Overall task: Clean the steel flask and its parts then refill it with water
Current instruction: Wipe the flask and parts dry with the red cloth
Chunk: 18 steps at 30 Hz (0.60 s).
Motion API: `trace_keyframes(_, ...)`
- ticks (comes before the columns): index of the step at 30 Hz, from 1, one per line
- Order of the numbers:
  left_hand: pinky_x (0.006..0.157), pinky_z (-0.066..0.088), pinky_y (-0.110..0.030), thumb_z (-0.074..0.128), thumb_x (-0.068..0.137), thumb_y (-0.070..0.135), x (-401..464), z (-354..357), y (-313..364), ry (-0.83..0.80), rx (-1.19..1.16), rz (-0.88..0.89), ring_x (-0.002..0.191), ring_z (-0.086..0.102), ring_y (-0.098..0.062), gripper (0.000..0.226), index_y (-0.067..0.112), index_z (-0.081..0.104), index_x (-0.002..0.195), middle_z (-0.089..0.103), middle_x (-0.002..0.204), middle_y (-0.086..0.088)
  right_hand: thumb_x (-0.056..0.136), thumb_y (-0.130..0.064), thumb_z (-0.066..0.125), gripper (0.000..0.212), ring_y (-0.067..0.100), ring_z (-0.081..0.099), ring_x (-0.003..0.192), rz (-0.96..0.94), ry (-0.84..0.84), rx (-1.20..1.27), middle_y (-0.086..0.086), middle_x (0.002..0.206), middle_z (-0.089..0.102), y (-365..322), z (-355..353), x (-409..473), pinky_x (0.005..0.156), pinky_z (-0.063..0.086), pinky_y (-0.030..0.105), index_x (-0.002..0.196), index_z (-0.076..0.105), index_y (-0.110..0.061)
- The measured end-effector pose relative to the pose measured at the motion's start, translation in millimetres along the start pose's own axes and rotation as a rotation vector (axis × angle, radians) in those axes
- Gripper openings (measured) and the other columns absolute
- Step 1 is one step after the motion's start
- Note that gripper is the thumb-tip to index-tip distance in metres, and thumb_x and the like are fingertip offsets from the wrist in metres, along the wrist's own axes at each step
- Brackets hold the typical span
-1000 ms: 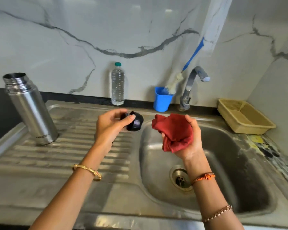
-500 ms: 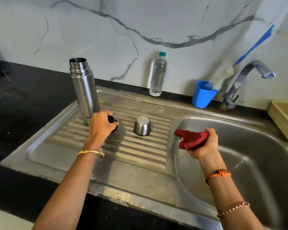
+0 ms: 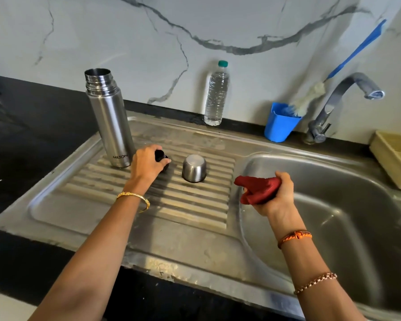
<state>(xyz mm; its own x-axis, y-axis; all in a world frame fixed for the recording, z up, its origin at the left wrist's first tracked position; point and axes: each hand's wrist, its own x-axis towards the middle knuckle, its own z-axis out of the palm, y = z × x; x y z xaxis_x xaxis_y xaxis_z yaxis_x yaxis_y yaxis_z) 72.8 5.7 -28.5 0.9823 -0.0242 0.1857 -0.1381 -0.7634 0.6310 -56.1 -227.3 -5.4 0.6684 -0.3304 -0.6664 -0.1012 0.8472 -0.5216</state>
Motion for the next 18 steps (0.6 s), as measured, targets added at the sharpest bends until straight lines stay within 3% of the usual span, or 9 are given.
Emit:
trace_keyframes(3, 0.088, 0.046, -0.04, 0.074, 0.078, 0.031, -2.6, 0.6, 4.6, 0.024, 0.099, 0.0, 0.111, 0.057, -0.034, 0.048, 0.011, 0.061, 0.12, 0.064, 0.118, -0.015, 0.084, -0.04, 0.055, 0.051, 0.027, 0.056, 0.081, 0.026, -0.063, -0.025, 0.016, 0.107, 0.06, -0.6, -3.3, -1.9, 0.076, 0.045, 0.037, 0.12, 0.046, -0.006)
trace_keyframes(7, 0.086, 0.044, -0.042, 0.075, 0.075, 0.038, -10.2, 0.0, 10.4, 0.089, 0.124, -0.013, 0.114, 0.053, -0.034, 0.061, 0.011, 0.055, 0.126, 0.058, 0.126, -0.013, 0.082, -0.032, 0.056, 0.057, 0.027, 0.056, 0.075, -0.022, -0.134, -0.122, 0.018, 0.101, 0.057, 1.1, -3.5, -3.1, 0.063, 0.046, 0.034, 0.129, 0.045, -0.003)
trace_keyframes(10, 0.087, 0.044, -0.042, 0.074, 0.075, 0.039, -13.5, 4.5, 19.9, 0.153, 0.065, 0.113, 0.116, 0.051, -0.033, 0.061, 0.008, 0.055, 0.124, 0.056, 0.127, -0.013, 0.083, -0.024, 0.049, 0.039, 0.029, 0.057, 0.068, -0.052, -0.182, -0.183, 0.02, 0.101, 0.053, -3.4, -2.0, -6.8, 0.058, 0.043, 0.033, 0.114, 0.048, 0.0)
trace_keyframes(13, 0.091, 0.044, -0.04, 0.077, 0.069, 0.042, -20.0, 19.0, 33.3, 0.038, -0.013, 0.157, 0.115, 0.053, -0.031, 0.064, 0.007, 0.059, 0.12, 0.058, 0.124, -0.014, 0.084, -0.018, 0.047, 0.026, 0.028, 0.058, 0.074, -0.089, -0.238, -0.185, 0.016, 0.094, 0.054, -13.0, -6.2, -9.5, 0.064, 0.047, 0.034, 0.104, 0.05, -0.001)
trace_keyframes(18, 0.09, 0.043, -0.042, 0.085, 0.057, 0.042, -32.1, 53.3, 44.0, -0.055, -0.017, -0.045, 0.117, 0.045, -0.033, 0.085, 0.006, 0.051, 0.124, 0.054, 0.124, -0.017, 0.083, -0.017, 0.045, 0.031, 0.026, 0.057, 0.078, -0.113, -0.273, -0.212, 0.017, 0.096, 0.057, -23.6, -19.8, -14.4, 0.065, 0.048, 0.036, 0.108, 0.052, 0.0)
